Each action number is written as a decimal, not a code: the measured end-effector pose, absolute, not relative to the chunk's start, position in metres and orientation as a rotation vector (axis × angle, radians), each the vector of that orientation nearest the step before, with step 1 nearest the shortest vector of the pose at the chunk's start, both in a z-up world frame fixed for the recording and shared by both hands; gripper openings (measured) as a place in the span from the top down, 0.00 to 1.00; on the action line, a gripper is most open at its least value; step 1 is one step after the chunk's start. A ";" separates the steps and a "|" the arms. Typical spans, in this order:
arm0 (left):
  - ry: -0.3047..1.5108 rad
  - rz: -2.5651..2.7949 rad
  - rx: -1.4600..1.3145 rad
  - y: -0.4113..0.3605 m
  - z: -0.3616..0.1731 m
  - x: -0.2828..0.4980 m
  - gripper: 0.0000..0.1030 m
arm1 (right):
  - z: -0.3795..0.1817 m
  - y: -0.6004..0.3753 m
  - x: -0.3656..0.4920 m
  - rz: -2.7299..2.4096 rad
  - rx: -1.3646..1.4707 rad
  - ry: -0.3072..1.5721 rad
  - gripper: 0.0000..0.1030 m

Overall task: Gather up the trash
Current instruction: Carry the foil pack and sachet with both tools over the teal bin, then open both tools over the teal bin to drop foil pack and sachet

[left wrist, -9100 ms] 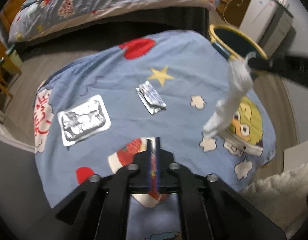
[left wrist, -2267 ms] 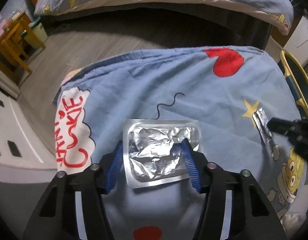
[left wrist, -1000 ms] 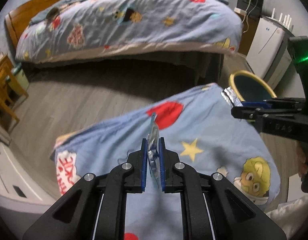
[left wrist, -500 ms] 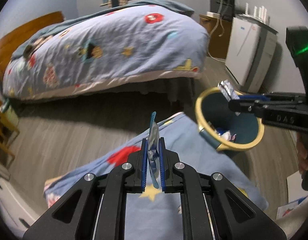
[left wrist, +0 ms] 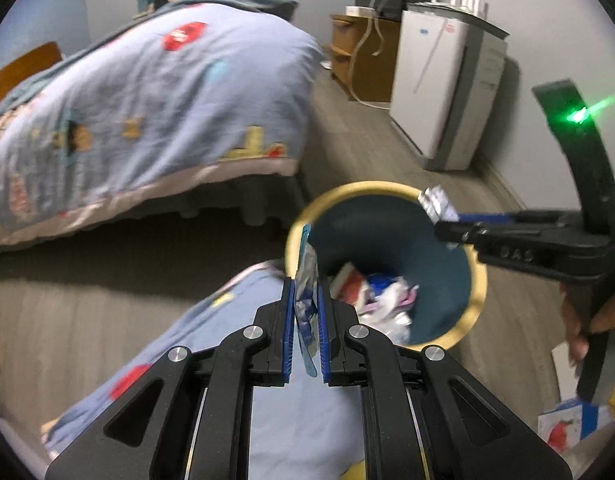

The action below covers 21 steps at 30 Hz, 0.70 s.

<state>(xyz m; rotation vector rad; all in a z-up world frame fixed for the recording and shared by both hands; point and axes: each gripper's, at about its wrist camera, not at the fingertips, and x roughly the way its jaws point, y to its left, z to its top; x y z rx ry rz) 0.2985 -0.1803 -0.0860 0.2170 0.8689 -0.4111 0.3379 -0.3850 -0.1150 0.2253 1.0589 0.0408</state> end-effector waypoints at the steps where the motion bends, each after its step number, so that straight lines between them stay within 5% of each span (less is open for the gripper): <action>1: 0.872 -0.436 0.209 -0.188 -0.091 0.303 0.89 | -0.119 -0.391 0.339 0.028 0.246 1.067 0.72; 5: 0.880 -0.485 0.197 -0.208 -0.105 0.316 0.89 | -0.131 -0.411 0.341 -0.011 0.335 1.086 0.70; 9: 0.876 -0.510 0.195 -0.215 -0.106 0.318 0.63 | -0.132 -0.416 0.342 -0.019 0.359 1.072 0.52; 21: 0.858 -0.485 0.176 -0.190 -0.074 0.266 0.58 | -0.088 -0.398 0.295 0.000 0.260 1.009 0.52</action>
